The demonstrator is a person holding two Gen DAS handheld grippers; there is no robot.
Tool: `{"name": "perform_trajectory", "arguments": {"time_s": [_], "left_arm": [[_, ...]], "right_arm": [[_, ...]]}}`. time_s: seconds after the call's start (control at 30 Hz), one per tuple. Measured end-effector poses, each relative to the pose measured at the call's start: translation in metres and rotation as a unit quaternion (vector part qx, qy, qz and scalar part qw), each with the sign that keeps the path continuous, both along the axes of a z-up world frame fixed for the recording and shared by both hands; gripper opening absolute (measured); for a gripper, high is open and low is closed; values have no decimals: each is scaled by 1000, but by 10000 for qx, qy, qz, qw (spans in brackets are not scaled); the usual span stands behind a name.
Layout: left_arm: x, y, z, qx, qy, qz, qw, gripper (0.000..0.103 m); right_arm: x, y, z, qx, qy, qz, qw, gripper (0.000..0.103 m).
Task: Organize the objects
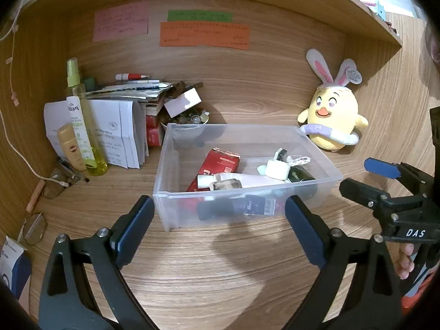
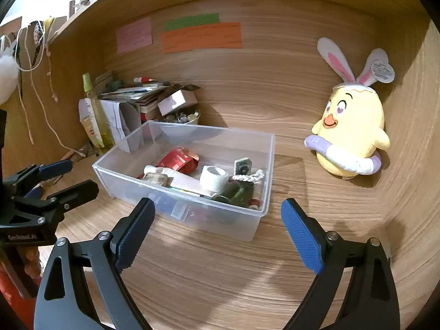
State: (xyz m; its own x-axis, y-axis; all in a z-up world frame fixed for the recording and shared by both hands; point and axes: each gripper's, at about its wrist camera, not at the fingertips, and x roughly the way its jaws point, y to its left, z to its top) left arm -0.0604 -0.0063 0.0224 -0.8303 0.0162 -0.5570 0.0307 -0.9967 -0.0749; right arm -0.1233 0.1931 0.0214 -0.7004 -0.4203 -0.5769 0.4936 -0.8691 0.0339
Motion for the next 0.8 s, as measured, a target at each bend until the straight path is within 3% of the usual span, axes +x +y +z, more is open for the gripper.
{"name": "perform_trajectory", "arguments": {"time_s": [0.8], "left_arm": [[-2,2,-3,24,-55,-16,10000,97]], "right_arm": [[0,1,-1,-27,-24,25,10000,92]]}}
